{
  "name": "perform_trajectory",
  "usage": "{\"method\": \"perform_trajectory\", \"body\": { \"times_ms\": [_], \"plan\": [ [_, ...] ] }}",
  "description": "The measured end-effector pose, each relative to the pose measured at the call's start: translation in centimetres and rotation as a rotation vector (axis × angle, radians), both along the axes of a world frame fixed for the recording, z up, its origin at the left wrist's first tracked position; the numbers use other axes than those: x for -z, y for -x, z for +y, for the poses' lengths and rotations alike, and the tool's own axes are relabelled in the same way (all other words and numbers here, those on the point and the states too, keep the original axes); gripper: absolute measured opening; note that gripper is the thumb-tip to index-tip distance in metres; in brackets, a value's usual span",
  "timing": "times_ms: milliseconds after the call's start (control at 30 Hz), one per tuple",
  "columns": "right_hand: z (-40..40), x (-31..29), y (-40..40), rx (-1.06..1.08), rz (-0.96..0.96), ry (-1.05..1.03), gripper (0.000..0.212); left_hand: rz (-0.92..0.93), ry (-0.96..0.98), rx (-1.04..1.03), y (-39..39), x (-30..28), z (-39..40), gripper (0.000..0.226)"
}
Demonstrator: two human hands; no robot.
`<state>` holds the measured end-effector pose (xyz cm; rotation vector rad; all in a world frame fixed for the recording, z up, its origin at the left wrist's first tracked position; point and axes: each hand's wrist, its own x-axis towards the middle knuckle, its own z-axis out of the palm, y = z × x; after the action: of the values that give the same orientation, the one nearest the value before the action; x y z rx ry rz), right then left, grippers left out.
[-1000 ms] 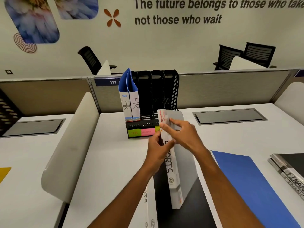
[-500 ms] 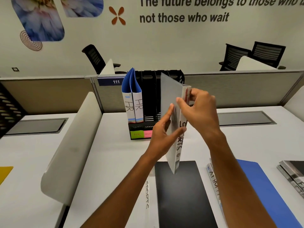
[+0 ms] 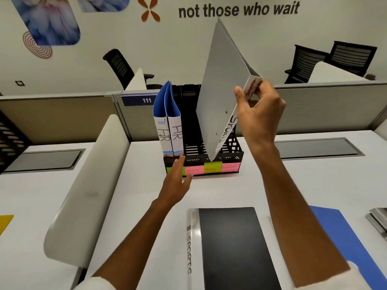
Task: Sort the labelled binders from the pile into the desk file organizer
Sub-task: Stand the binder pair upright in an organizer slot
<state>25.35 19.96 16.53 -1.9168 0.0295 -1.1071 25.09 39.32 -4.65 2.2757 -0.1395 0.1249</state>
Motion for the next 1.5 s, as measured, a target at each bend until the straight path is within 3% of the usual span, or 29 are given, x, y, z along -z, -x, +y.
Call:
{"method": "perform_trajectory", "body": {
  "times_ms": [133, 300, 600, 1100, 1500],
  "plan": [
    [1.2, 2.6, -1.8, -0.030, 0.020, -0.032, 0.029, 0.083, -0.168, 0.065, -0.8, 2.2, 0.8, 0.068],
    [2.4, 5.2, -4.0, -0.050, -0.004, -0.020, 0.029, 0.054, -0.347, 0.106, -2.1, 3.3, 1.4, 0.070],
    [5.1, 9.6, -6.5, -0.194, -0.051, -0.048, 0.029, 0.001, -0.472, 0.088, -3.9, 4.2, 1.5, 0.071],
    [7.9, 11.4, -4.1, -0.234, -0.054, 0.016, 0.027, 0.015, -0.454, 0.049, -4.0, 4.2, 1.1, 0.071],
    [7.0, 8.9, 0.4, -0.206, -0.166, -0.152, 0.028, 0.026, -0.431, 0.048, -4.0, 3.6, 1.2, 0.071]
  ]
}}
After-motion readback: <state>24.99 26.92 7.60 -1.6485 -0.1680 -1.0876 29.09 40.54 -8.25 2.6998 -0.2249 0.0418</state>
